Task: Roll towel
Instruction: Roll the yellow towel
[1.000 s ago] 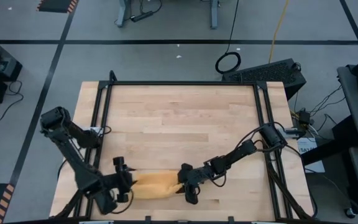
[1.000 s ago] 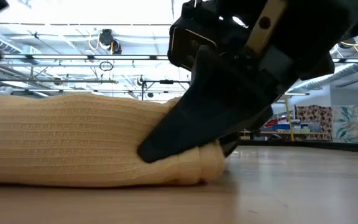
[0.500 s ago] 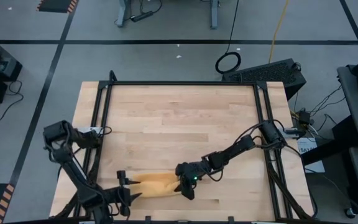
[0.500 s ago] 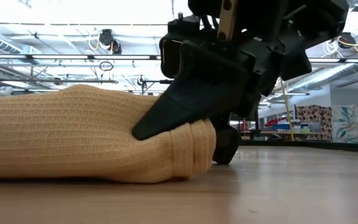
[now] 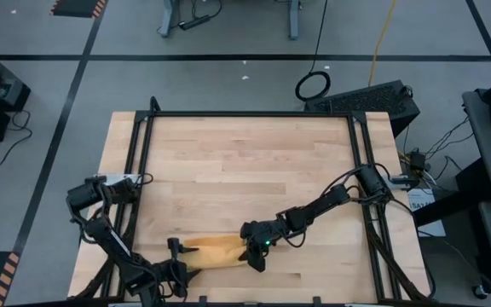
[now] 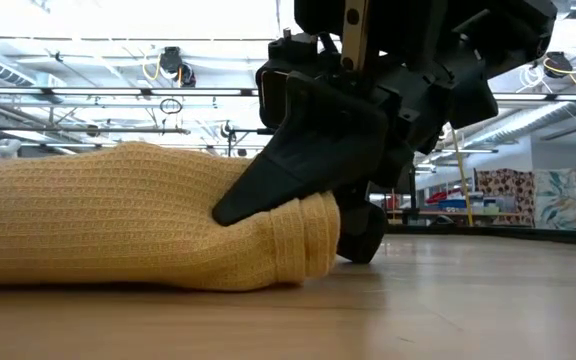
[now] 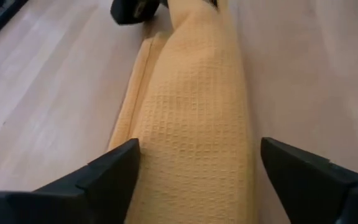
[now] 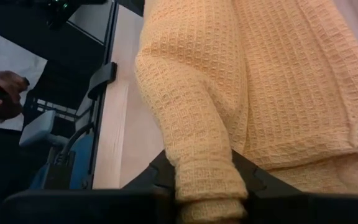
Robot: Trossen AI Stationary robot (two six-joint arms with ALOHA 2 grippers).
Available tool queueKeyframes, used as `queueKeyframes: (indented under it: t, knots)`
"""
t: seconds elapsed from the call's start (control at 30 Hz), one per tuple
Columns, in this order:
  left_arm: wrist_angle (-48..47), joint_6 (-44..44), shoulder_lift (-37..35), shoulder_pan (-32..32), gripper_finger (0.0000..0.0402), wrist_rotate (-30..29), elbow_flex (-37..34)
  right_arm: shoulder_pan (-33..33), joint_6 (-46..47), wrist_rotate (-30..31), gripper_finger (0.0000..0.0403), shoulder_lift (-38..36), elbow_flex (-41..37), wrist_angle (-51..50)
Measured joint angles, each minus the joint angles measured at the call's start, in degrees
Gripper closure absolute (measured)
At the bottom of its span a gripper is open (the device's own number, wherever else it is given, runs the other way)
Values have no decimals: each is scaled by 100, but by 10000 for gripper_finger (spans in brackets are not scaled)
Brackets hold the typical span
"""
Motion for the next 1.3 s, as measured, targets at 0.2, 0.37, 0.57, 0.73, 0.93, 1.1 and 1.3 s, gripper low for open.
queueKeyframes:
  t: [0.2, 0.37, 0.57, 0.73, 0.93, 1.1, 1.3]
  knots:
    - [32, 24, 209, 345, 59, 896, 10, 0, -2, 50, 320, 0, -3, 11]
    - [97, 7, 256, 499, 134, 1279, 30, 2, -342, 40, 268, -61, -18, 61]
    - [-126, 25, -57, 513, 304, 1377, -15, -54, -1136, 189, 194, -512, -51, -446]
    - [-269, -248, -371, 489, 370, 1480, -11, 259, -2535, 1099, 168, -1283, -40, -1655]
    - [-327, -333, -572, 684, 332, 1979, -9, 1018, -4139, 2530, 165, -1375, -31, -1433]
    - [-346, -431, -582, 974, 322, 2869, -2, 1441, -5263, 2970, 165, -686, -18, 175]
    - [-359, -432, -604, 1167, 320, 3311, 2, 1635, -5918, 3967, 154, 20, -18, 1056]
